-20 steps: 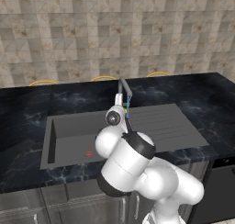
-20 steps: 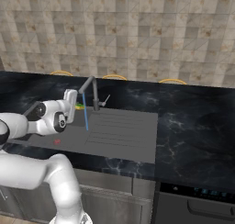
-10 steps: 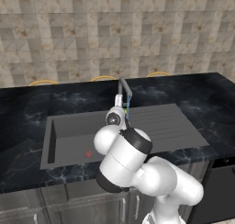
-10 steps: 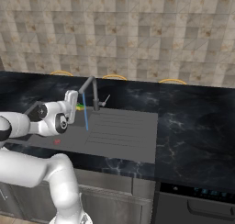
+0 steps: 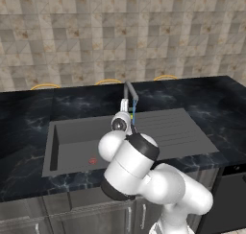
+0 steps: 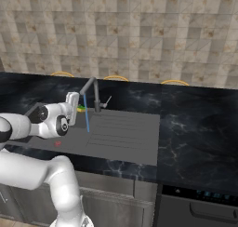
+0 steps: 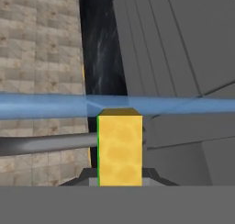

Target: Soak the sponge with water for a few seconds and then drop it inside the sink.

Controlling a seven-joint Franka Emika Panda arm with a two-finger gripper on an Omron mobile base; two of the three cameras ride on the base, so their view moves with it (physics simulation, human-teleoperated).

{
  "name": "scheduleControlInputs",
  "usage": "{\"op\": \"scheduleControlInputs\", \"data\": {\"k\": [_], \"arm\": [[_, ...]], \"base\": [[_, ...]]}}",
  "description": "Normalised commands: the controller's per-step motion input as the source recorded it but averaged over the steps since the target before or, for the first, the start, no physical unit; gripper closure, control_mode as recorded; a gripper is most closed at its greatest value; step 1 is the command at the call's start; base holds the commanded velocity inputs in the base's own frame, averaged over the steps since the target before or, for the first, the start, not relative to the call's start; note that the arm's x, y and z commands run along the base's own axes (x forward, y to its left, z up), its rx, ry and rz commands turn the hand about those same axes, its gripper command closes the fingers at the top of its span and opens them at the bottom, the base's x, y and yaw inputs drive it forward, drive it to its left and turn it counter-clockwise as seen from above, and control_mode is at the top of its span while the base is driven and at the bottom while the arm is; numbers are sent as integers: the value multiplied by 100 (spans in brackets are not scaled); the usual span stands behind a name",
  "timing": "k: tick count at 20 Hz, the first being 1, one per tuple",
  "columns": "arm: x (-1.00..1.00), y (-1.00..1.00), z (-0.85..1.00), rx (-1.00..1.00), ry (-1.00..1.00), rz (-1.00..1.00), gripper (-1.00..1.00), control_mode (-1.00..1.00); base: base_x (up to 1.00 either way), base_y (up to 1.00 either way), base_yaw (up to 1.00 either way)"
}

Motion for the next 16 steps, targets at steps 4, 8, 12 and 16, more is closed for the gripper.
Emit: {"op": "scheduleControlInputs", "data": {"k": [4, 8, 12, 16], "arm": [[-3, -4, 0, 4, 0, 0, 100, -100], [-11, -11, 0, 7, 0, 0, 100, -100], [-18, -14, 0, 5, 0, 0, 100, -100], [-20, -13, 5, 3, 0, 0, 100, -100]], "base": [[0, 0, 0], [0, 0, 0], [0, 0, 0], [0, 0, 0]]}}
